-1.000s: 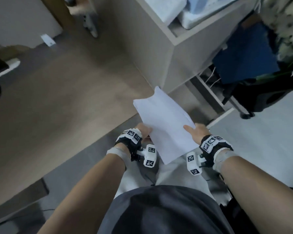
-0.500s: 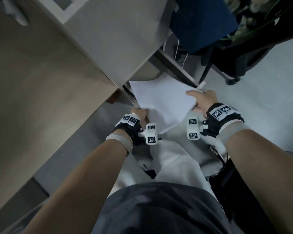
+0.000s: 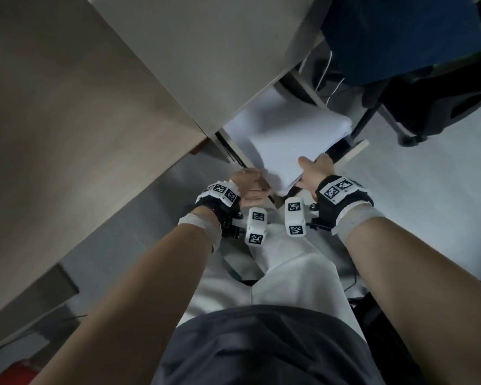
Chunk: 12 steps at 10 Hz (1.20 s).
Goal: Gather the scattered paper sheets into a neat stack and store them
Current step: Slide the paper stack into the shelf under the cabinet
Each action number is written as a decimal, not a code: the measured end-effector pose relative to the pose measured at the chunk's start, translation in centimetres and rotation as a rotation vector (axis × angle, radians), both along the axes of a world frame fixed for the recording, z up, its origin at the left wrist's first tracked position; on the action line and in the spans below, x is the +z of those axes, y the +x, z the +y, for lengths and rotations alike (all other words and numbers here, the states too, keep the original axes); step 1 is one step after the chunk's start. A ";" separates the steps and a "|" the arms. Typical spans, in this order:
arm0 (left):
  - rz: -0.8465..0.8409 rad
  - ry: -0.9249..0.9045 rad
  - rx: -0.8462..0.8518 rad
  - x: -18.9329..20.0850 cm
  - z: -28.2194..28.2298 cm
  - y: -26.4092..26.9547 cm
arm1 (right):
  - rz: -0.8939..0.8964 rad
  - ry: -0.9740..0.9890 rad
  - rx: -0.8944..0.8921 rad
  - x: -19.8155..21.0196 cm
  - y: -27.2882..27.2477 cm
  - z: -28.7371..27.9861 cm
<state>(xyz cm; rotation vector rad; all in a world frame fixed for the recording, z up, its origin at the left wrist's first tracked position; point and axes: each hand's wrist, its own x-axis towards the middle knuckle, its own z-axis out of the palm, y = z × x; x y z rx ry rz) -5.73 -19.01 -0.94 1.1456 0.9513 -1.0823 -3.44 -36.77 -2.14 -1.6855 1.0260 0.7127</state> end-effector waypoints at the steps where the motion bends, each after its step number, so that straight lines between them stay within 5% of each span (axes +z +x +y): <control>1: -0.002 0.013 -0.045 -0.3 0.6 0.1 | 0.037 -0.089 0.111 -2.9 1.7 1.4; 3: -0.021 0.053 -0.073 -0.6 0.8 -0.1 | 0.165 -0.206 0.335 -5.1 4.0 0.6; 5: -0.064 0.065 -0.074 0.7 1.4 0.1 | 0.113 -0.317 0.086 1.6 2.9 0.2; 6: -0.062 0.082 0.025 1.3 2.2 0.4 | 0.228 -0.451 0.115 2.5 1.5 -0.3; 7: -0.119 0.144 0.115 1.9 3.2 0.7 | 0.265 -0.200 0.153 1.9 1.3 1.4; 9: -0.259 0.277 0.253 2.5 7.5 0.9 | 0.098 -0.084 0.377 1.1 4.1 5.0; 12: -0.342 0.319 0.358 5.4 14.0 0.4 | -0.110 0.243 0.298 3.0 7.9 13.3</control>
